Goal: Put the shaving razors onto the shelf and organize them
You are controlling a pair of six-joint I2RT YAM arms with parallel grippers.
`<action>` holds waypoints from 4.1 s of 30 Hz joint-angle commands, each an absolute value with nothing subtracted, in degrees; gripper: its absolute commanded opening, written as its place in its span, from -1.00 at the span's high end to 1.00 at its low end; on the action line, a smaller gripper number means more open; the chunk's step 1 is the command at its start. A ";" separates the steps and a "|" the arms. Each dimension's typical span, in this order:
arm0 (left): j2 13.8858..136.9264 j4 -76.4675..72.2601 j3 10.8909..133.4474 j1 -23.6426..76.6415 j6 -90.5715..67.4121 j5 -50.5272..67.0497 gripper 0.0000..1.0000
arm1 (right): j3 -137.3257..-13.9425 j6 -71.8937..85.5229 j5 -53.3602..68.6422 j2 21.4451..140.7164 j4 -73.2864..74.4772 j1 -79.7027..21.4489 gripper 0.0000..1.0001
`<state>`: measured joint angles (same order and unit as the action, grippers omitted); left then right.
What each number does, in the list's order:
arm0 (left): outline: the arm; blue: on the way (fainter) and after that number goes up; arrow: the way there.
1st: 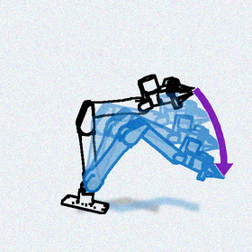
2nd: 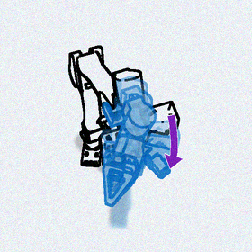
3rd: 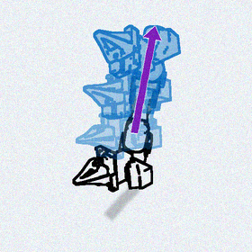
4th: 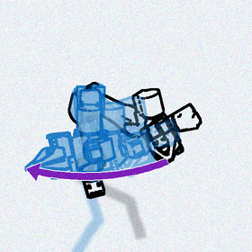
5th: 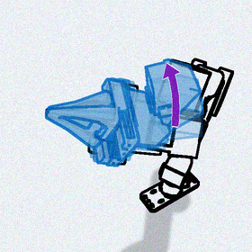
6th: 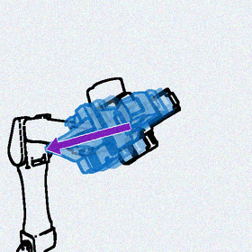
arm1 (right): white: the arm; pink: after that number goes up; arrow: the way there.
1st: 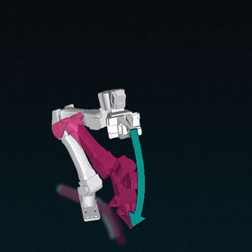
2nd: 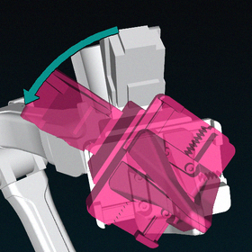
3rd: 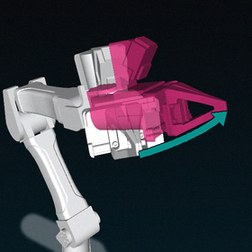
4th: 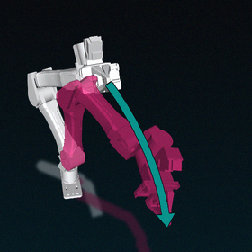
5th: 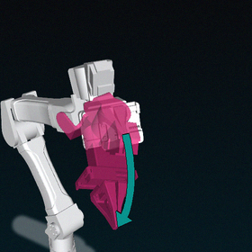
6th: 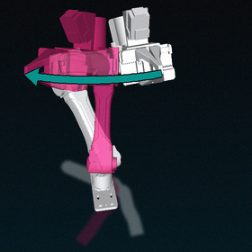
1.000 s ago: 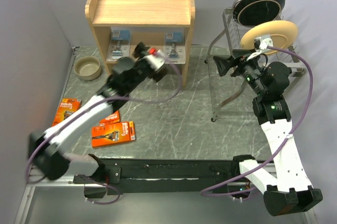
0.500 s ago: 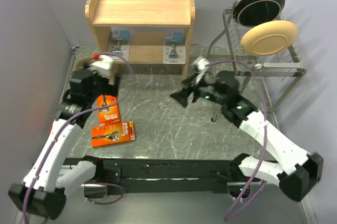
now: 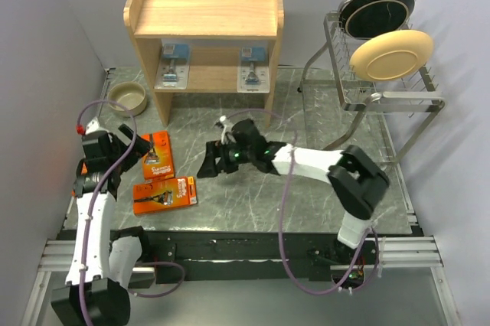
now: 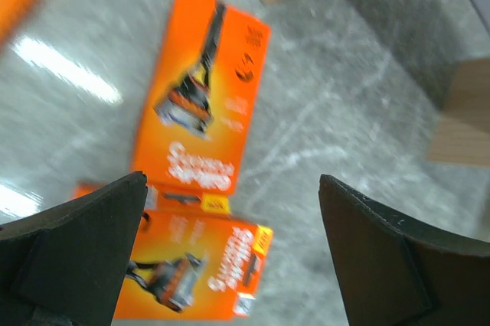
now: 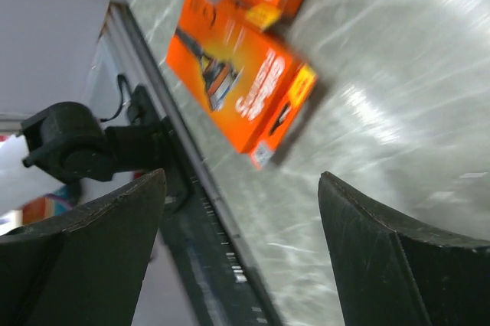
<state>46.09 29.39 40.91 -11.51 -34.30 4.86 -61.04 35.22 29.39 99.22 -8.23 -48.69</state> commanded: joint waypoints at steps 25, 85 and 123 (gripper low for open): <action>37.62 17.06 32.44 -14.59 -37.44 29.53 -0.63 | -75.41 59.32 33.75 124.89 -13.44 -51.24 0.26; 69.26 33.58 42.36 17.67 -95.19 18.29 -0.37 | -73.74 82.34 5.80 100.73 16.77 -40.86 1.00; 57.49 25.57 37.97 6.33 -71.59 16.08 0.53 | -67.50 62.53 2.20 87.91 22.67 -48.00 -0.38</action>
